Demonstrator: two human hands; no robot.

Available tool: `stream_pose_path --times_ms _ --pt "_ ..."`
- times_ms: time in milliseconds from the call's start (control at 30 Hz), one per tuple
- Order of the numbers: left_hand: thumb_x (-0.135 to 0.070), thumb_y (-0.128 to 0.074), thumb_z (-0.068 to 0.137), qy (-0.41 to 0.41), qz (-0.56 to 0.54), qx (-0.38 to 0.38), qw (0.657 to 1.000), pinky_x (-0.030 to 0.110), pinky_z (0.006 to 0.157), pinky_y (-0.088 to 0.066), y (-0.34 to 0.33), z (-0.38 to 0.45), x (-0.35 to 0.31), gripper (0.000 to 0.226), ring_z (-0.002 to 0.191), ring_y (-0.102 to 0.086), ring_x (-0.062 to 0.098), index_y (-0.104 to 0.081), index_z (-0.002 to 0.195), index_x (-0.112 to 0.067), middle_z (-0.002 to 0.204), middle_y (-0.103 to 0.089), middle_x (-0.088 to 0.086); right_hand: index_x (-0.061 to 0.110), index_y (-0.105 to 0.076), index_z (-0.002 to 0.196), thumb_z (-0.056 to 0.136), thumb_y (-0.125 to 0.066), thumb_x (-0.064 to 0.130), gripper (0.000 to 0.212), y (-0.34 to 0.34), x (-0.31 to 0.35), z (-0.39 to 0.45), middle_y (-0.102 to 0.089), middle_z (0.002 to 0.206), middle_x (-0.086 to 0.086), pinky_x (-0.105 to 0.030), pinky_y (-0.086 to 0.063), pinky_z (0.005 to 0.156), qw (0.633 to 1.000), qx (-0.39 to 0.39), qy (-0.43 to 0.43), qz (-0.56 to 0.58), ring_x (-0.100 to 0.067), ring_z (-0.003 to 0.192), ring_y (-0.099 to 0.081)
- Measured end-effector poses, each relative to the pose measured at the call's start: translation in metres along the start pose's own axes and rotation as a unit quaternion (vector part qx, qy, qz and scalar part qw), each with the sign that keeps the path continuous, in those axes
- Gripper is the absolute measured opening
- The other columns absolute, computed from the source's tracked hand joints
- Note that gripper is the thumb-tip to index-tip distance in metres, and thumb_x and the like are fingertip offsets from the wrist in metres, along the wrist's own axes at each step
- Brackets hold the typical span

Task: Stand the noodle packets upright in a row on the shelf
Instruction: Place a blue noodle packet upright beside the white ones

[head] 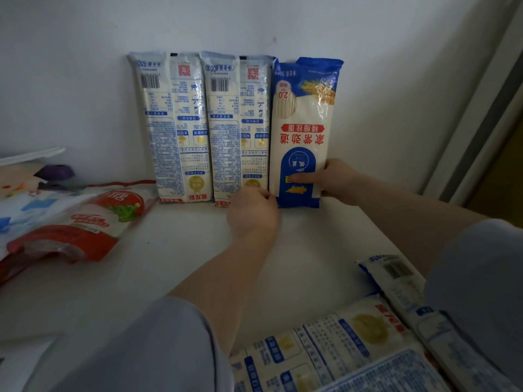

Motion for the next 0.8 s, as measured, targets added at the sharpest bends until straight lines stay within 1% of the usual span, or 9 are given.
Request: stream_pose_path --times_ms 133,233,300,400,500,600,633,733,800 --pt "-0.023 -0.058 0.089 0.000 0.000 0.003 1.000 0.024 0.055 -0.039 0.000 0.001 0.000 0.019 0.068 -0.059 0.017 -0.077 0.088 -0.020 0.081 -0.071 0.003 0.015 -0.059 0.111 0.072 -0.080 0.019 0.045 0.002 0.005 0.000 -0.066 0.107 -0.002 -0.033 -0.056 0.069 1.000 0.017 -0.003 -0.014 -0.018 0.089 -0.064" --pt "-0.023 -0.057 0.089 0.003 -0.004 0.007 1.000 0.023 0.053 -0.037 0.000 0.001 0.000 0.020 0.069 -0.062 0.019 -0.077 0.087 -0.020 0.079 -0.071 0.003 0.015 -0.059 0.111 0.071 -0.080 0.020 0.045 0.001 0.006 -0.001 -0.066 0.107 -0.002 -0.033 -0.056 0.068 0.999 0.016 -0.002 -0.031 -0.019 0.089 -0.064" --pt "-0.022 -0.056 0.089 0.004 -0.005 0.009 1.000 0.022 0.052 -0.038 0.000 0.001 0.000 0.021 0.069 -0.063 0.019 -0.077 0.087 -0.020 0.079 -0.071 0.003 0.016 -0.060 0.107 0.071 -0.081 0.026 0.043 0.003 0.014 0.000 -0.067 0.106 -0.001 -0.032 -0.056 0.067 0.999 -0.008 0.015 -0.041 -0.018 0.087 -0.065" --pt "-0.021 -0.055 0.089 0.004 -0.007 0.007 1.000 0.024 0.054 -0.042 -0.001 0.000 0.000 0.021 0.068 -0.063 0.019 -0.076 0.086 -0.019 0.078 -0.070 0.003 0.014 -0.059 0.101 0.067 -0.079 0.043 0.049 0.014 0.049 0.003 -0.070 0.100 -0.002 -0.036 -0.058 0.074 0.994 -0.075 0.052 -0.052 -0.017 0.084 -0.069" --pt "-0.020 -0.055 0.088 0.004 -0.012 0.005 1.000 0.024 0.054 -0.041 -0.002 0.001 0.001 0.021 0.070 -0.063 0.020 -0.076 0.082 -0.018 0.077 -0.070 0.004 0.014 -0.056 0.093 0.066 -0.075 0.053 0.052 0.029 0.091 0.000 -0.068 0.085 0.002 -0.030 -0.058 0.067 0.980 -0.109 0.083 -0.145 -0.013 0.074 -0.068" --pt "-0.021 -0.056 0.087 0.006 -0.013 0.003 1.000 0.024 0.054 -0.041 -0.002 0.001 0.002 0.021 0.071 -0.063 0.020 -0.075 0.080 -0.017 0.076 -0.069 0.004 0.011 -0.054 0.100 0.065 -0.071 0.061 0.063 0.038 0.117 0.001 -0.068 0.084 -0.002 -0.028 -0.057 0.062 0.964 -0.137 0.101 -0.206 -0.015 0.071 -0.068" --pt "-0.021 -0.056 0.087 0.005 -0.010 -0.001 1.000 0.024 0.054 -0.042 -0.002 0.001 0.002 0.021 0.070 -0.063 0.020 -0.075 0.080 -0.017 0.077 -0.070 0.004 0.010 -0.052 0.098 0.064 -0.070 0.065 0.067 0.039 0.123 0.001 -0.067 0.083 -0.003 -0.028 -0.057 0.061 0.958 -0.149 0.100 -0.224 -0.016 0.069 -0.068" --pt "-0.022 -0.057 0.087 0.004 -0.004 -0.011 1.000 0.025 0.056 -0.044 -0.002 0.001 0.001 0.020 0.071 -0.063 0.019 -0.076 0.083 -0.018 0.079 -0.071 0.003 0.012 -0.042 0.080 0.060 -0.066 0.073 0.068 0.042 0.134 0.001 -0.064 0.076 -0.005 -0.027 -0.054 0.058 0.952 -0.186 0.083 -0.229 -0.016 0.062 -0.065" --pt "-0.022 -0.057 0.087 0.003 0.001 -0.012 1.000 0.025 0.056 -0.043 -0.001 0.001 0.001 0.019 0.070 -0.062 0.018 -0.076 0.084 -0.018 0.080 -0.071 0.003 0.013 -0.038 0.077 0.060 -0.066 0.073 0.069 0.043 0.138 0.001 -0.062 0.070 -0.005 -0.026 -0.053 0.055 0.947 -0.201 0.079 -0.237 -0.016 0.058 -0.063"
Point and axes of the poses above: each hand's wrist, its own z-axis towards the middle knuckle, its own y-axis out of the back of the hand, x = y × z, the point moved 1 cm from there along z, towards the middle knuckle
